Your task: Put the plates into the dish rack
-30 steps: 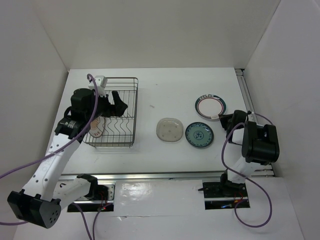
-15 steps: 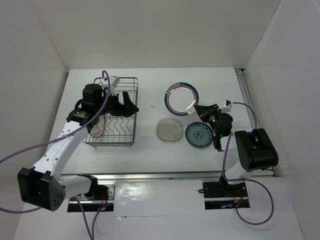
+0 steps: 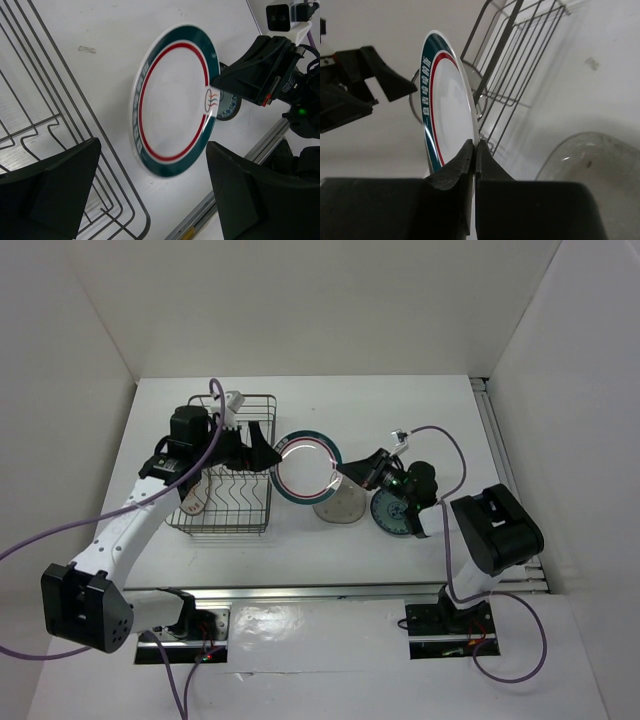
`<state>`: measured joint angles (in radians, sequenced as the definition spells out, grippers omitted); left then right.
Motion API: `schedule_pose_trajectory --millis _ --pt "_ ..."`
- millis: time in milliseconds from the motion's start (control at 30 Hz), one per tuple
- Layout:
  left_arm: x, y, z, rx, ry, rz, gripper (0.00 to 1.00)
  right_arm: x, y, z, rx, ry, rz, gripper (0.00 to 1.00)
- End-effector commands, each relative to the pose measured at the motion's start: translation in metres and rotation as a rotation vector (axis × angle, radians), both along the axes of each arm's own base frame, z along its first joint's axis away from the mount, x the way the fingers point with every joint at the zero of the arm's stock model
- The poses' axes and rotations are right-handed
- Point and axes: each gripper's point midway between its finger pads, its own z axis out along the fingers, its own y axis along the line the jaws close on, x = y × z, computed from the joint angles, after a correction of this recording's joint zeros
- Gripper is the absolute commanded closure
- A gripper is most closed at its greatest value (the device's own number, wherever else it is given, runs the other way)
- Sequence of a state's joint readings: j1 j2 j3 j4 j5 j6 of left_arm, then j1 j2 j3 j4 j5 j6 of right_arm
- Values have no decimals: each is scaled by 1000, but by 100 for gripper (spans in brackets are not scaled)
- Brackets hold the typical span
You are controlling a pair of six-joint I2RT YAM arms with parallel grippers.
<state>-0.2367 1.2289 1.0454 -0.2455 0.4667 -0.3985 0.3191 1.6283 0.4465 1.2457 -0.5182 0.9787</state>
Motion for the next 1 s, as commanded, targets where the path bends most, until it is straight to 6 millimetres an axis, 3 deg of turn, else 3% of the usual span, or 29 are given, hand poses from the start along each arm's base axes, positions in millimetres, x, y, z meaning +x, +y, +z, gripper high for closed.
schedule_pose_trajectory --millis 0,233,333,433,467,567,667,700,733,800,833,867,900,933,967 --pt "8 -3 15 -25 -55 -15 0 -35 18 112 191 -465 123 100" --pt "13 1 -6 12 9 9 1 -46 25 131 278 -493 184 100" --pt "13 1 -6 18 3 5 10 -49 24 133 296 -500 192 100" --pt "14 0 -2 18 -11 -7 73 -52 30 131 292 -493 206 100" --pt "14 0 -2 18 -11 -7 100 -52 30 131 286 -501 203 100" --pt "10 -2 6 5 -20 -26 100 -53 32 132 292 -499 203 89" --pt "9 1 22 5 -69 -6 100 -52 35 132 298 -497 204 14" --pt "7 4 25 16 -79 2 100 -52 35 132 298 -497 204 5" --pt "6 7 31 23 -93 21 100 -51 35 131 295 -488 203 0" --pt "5 27 51 67 -162 126 100 -49 36 124 277 -458 199 0" --pt "3 37 59 96 -187 172 100 -48 32 131 263 -490 180 0" --pt "7 62 64 158 -215 299 100 -49 31 128 250 -483 176 0" --pt "-1 76 85 164 -275 371 100 -45 29 121 221 -450 161 0" --pt "-4 92 93 197 -304 446 100 -48 27 129 215 -475 156 0" --pt "-7 108 97 221 -323 527 100 -46 24 125 180 -482 135 0"
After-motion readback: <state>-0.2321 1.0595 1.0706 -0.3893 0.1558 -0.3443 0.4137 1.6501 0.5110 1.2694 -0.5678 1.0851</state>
